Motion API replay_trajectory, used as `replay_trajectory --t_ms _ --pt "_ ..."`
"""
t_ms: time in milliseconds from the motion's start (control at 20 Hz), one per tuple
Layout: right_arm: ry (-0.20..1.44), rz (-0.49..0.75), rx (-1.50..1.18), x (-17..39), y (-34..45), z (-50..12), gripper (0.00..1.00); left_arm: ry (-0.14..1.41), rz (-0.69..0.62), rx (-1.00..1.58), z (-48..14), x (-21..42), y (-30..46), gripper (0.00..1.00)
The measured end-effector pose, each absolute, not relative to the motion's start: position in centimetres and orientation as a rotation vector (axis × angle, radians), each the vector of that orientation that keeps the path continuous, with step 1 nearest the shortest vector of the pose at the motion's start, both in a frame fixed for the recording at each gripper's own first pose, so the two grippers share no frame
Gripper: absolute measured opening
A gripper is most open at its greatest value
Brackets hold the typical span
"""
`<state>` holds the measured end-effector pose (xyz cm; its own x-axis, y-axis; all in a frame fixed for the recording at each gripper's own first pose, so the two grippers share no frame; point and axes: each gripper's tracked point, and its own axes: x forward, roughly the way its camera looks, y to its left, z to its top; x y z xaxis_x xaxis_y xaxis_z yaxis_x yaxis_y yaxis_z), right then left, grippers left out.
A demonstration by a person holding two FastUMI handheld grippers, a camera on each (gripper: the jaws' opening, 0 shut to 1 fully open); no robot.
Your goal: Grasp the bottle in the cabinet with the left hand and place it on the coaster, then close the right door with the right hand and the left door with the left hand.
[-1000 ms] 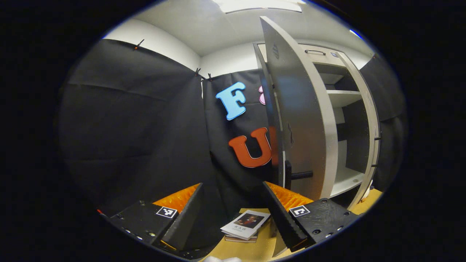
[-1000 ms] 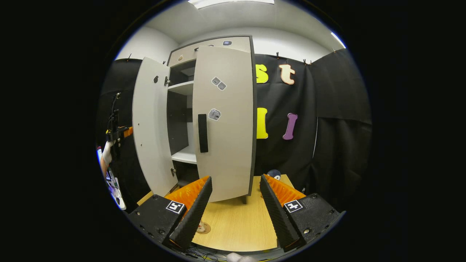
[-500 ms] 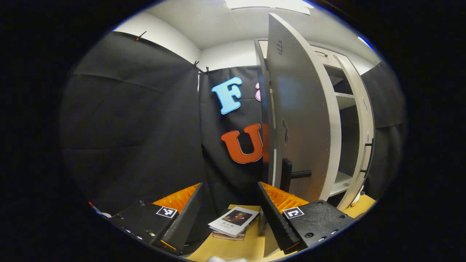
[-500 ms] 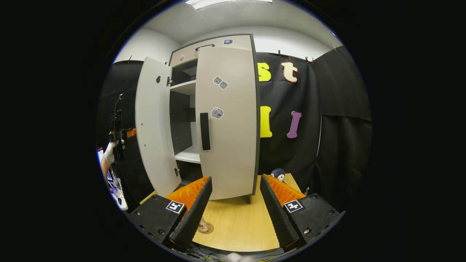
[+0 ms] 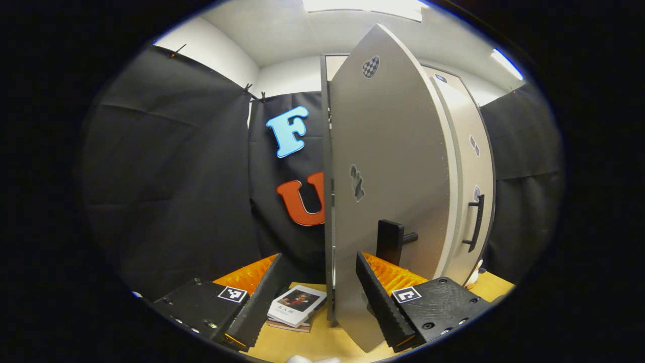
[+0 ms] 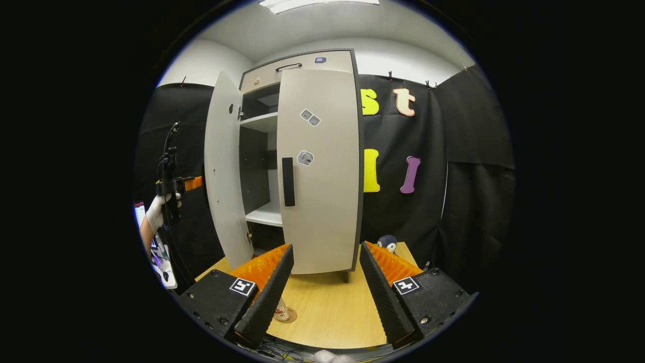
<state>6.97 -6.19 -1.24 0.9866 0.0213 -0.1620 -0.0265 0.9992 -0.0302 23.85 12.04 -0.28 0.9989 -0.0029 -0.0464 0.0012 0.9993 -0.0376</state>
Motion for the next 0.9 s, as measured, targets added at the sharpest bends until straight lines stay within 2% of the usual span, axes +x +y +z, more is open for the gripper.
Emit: replay_trajectory --t_ms 100,150,200,300,450,500,650,900 --pt "0.158 0.021 -0.025 6.7 -6.2 -1.0 0.82 0.054 -0.030 -0.025 -0.2 24.5 10.3 0.89" --pt "0.155 0.018 -0.024 6.6 -6.3 -0.9 0.82 0.054 -0.033 -0.016 0.0 24.8 9.7 0.94" --pt "0.152 0.015 -0.024 6.4 -6.3 -0.8 0.82 0.055 -0.040 -0.009 0.0 25.1 9.1 0.89" --pt "0.153 0.009 -0.027 6.1 -6.3 -0.8 0.82 0.068 -0.048 -0.002 -0.5 25.0 8.0 0.94" --pt "0.146 0.007 -0.029 5.7 -5.8 -0.5 0.82 0.039 -0.027 0.046 0.1 24.5 8.1 0.94" --pt "0.140 0.006 -0.030 5.7 -5.6 -0.3 0.82 0.035 -0.026 0.054 0.2 24.1 8.2 0.92" --pt "0.135 0.019 -0.030 5.9 -4.5 0.2 0.82 0.033 -0.048 0.017 0.6 21.9 7.4 0.96" --pt "0.102 0.034 -0.055 6.3 -2.1 1.4 0.82 0.016 -0.069 0.031 1.0 17.1 6.7 0.94"
